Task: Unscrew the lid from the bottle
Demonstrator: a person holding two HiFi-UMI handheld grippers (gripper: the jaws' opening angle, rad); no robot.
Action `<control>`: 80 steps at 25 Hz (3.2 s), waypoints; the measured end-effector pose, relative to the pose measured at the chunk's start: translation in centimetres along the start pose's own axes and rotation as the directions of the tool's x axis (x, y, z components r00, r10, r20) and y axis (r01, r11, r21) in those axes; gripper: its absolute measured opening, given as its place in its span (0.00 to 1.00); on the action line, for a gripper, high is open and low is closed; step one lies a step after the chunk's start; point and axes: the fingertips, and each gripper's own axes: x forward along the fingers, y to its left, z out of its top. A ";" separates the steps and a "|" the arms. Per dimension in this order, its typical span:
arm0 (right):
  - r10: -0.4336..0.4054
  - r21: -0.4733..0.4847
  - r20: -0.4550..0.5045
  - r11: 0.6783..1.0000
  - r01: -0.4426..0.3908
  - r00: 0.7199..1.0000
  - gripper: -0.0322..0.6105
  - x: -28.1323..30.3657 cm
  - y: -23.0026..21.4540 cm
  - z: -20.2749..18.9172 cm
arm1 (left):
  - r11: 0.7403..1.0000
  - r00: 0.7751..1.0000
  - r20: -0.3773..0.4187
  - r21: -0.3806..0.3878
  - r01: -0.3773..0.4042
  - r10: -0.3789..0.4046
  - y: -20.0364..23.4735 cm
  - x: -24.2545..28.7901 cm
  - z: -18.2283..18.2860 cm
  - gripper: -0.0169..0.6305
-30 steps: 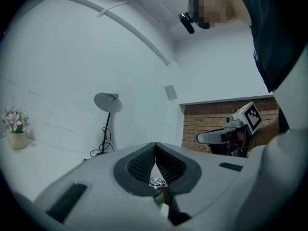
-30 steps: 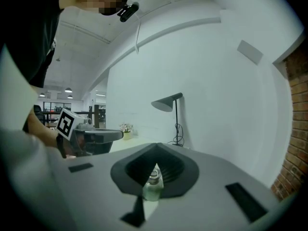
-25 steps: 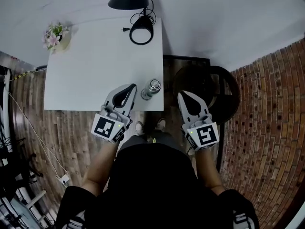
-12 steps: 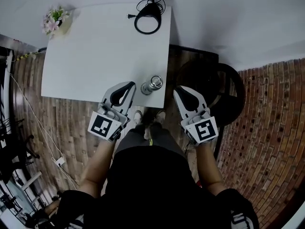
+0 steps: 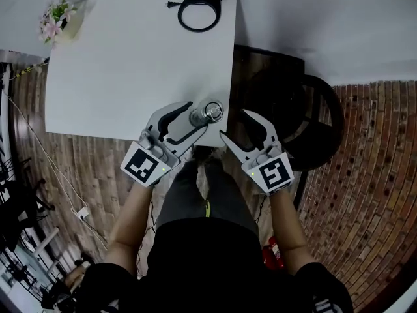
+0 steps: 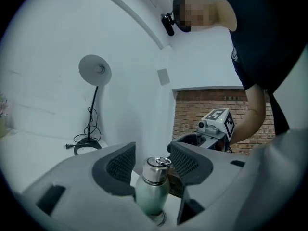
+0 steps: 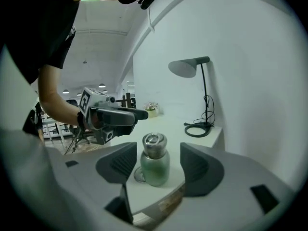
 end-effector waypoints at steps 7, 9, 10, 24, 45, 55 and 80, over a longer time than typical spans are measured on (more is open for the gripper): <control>0.078 -0.014 0.010 0.997 -0.078 0.997 0.52 3.7 0.6 -2.9 | 0.989 0.990 -0.050 0.052 0.137 -0.134 -0.2 1.5 -2.0 0.48; 0.083 -0.006 0.010 0.997 -0.083 0.997 0.54 4.5 0.4 -3.6 | 0.985 0.986 -0.055 0.058 0.163 -0.160 -0.2 1.9 -2.4 0.50; 0.086 -0.003 0.010 0.996 -0.086 0.996 0.54 5.0 0.4 -3.9 | 0.984 0.984 -0.055 0.053 0.171 -0.168 -0.2 2.1 -2.6 0.50; 0.179 -0.020 0.042 0.984 -0.179 0.983 0.58 8.4 1.4 -5.6 | 0.897 0.922 -0.045 0.221 0.384 -0.383 -1.3 5.1 -3.3 0.54; 0.196 -0.043 0.067 0.980 -0.193 0.978 0.58 8.6 1.4 -5.8 | 0.970 0.986 -0.049 0.180 0.166 -0.160 -0.9 6.2 -4.0 0.47; 0.159 -0.044 0.078 0.987 -0.156 0.984 0.58 8.6 1.4 -5.8 | 0.933 0.942 0.041 0.132 -0.334 0.332 0.5 5.5 -4.0 0.46; 0.163 -0.016 0.087 0.987 -0.162 0.983 0.58 8.6 1.3 -5.8 | 0.909 0.954 -0.086 0.292 0.299 -0.287 -1.8 4.4 -2.7 0.56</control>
